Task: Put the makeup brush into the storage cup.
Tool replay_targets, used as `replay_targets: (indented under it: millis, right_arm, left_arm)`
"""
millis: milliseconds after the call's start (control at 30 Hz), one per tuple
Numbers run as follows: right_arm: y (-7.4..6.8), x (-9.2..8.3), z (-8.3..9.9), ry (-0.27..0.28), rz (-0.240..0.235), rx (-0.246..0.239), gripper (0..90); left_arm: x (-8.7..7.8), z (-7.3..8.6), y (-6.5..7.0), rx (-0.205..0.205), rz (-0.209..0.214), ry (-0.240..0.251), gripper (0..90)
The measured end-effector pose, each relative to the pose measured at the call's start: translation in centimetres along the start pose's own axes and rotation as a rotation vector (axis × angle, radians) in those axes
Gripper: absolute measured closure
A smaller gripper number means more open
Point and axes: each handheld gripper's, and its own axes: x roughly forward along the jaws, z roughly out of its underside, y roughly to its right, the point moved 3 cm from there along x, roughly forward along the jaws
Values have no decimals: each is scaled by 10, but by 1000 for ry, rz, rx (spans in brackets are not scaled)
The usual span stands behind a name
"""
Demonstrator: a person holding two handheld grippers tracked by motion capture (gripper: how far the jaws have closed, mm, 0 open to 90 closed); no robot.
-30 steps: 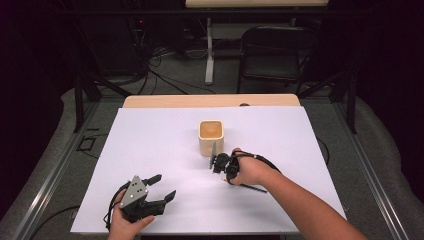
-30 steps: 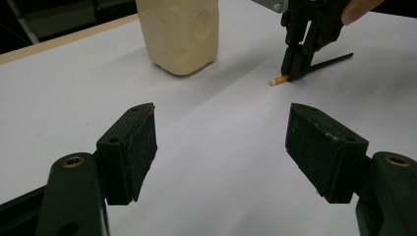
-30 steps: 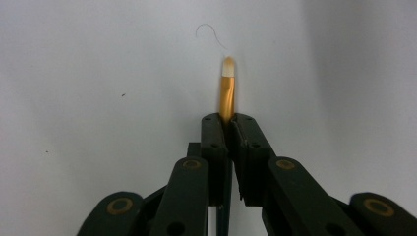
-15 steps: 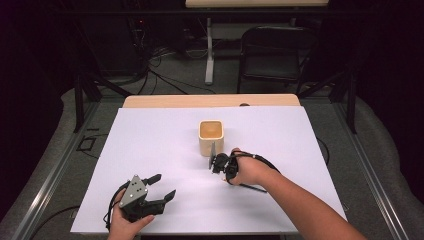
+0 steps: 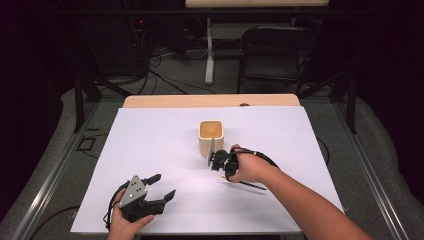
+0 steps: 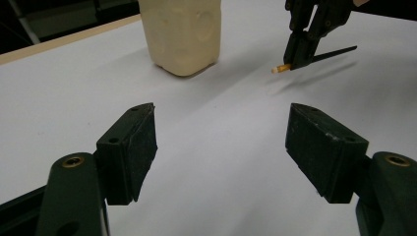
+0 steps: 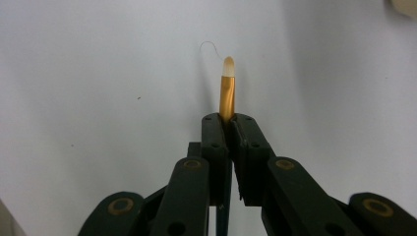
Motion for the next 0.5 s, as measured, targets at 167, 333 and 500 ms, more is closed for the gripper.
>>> replay_targets:
  millis: [167, 333, 500]
  right_arm:
    - [0, -11, 1, 23, 3, 7, 840]
    - [-1, -24, 2, 47, 8, 10, 841]
    - [-3, -38, 4, 106, 7, 7, 840]
  left_arm:
    - [0, 0, 0, -3, 2, 5, 283]
    - [-1, -1, -1, -2, 0, 9, 291]
    - [-1, -1, -1, -4, 5, 12, 292]
